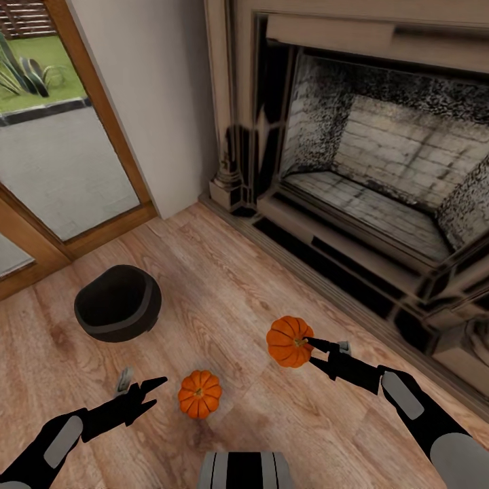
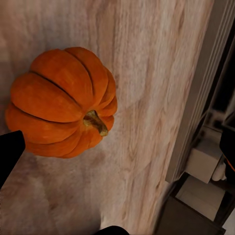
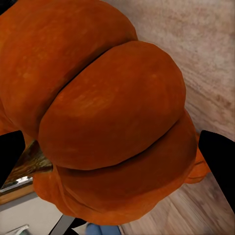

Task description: Place each of the two pumpkins and all three candles from the living room inside a cabinet in the living room (use any cabinet), then make sure every cabinet is closed, and position the cauldron so it is next to a table in the living room.

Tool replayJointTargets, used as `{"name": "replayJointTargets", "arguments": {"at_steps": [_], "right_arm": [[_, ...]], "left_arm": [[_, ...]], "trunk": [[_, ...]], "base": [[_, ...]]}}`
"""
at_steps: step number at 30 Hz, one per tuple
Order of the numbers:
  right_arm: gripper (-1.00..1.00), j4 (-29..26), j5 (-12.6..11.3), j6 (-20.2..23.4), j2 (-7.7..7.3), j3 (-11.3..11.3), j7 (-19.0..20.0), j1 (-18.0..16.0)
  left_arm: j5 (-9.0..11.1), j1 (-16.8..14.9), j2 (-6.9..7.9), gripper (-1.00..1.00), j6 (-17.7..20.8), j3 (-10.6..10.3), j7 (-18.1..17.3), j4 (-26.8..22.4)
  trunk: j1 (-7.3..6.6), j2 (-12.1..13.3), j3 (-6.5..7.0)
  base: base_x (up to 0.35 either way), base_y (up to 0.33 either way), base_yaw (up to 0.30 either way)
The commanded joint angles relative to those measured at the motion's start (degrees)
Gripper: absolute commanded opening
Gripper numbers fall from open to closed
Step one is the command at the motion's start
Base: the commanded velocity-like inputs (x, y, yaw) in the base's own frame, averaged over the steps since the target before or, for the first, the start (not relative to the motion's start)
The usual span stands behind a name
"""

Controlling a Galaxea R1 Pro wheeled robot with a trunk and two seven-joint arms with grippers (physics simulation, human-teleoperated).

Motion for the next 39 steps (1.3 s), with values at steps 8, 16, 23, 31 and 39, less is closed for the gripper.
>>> {"name": "replayJointTargets", "arguments": {"at_steps": [8,16,23,31,39], "right_arm": [[-1.0,-9.7,0.3,0.5,-0.08,1.0,-3.6,0.0],[-1.0,-33.5,-0.3,4.9,-0.08,0.9,-20.5,0.0],[-1.0,-34.8,-0.3,5.3,0.18,1.0,-21.3,0.0],[-1.0,-34.8,-0.2,5.2,0.44,1.0,-21.6,0.0],[-1.0,-34.7,-0.2,5.2,1.49,1.0,-21.7,0.0]], "left_arm": [[-0.1,0.0,-0.37,1.0,0.3,0.1,0.0,0.0],[-0.2,0.0,-1.24,1.0,0.2,-0.1,0.2,0.0],[-0.1,-1.0,-2.31,1.0,-0.9,-0.1,8.5,-2.0],[-0.3,-1.3,-3.98,1.0,-6.2,-0.2,10.6,-2.2],[-0.6,-1.3,-5.31,1.0,-6.5,-0.2,10.7,-1.8]], "trunk": [[0.14,-0.1,-1.37],[0.35,-0.2,-3.14],[0.53,-0.3,-4.69],[0.74,-0.4,-6.46],[0.94,-0.5,-8.23]], "base": [[0.0,0.0,0.0],[0.0,0.0,0.0],[0.0,0.0,0.0],[0.0,0.0,0.0],[0.0,0.0,0.0]]}}
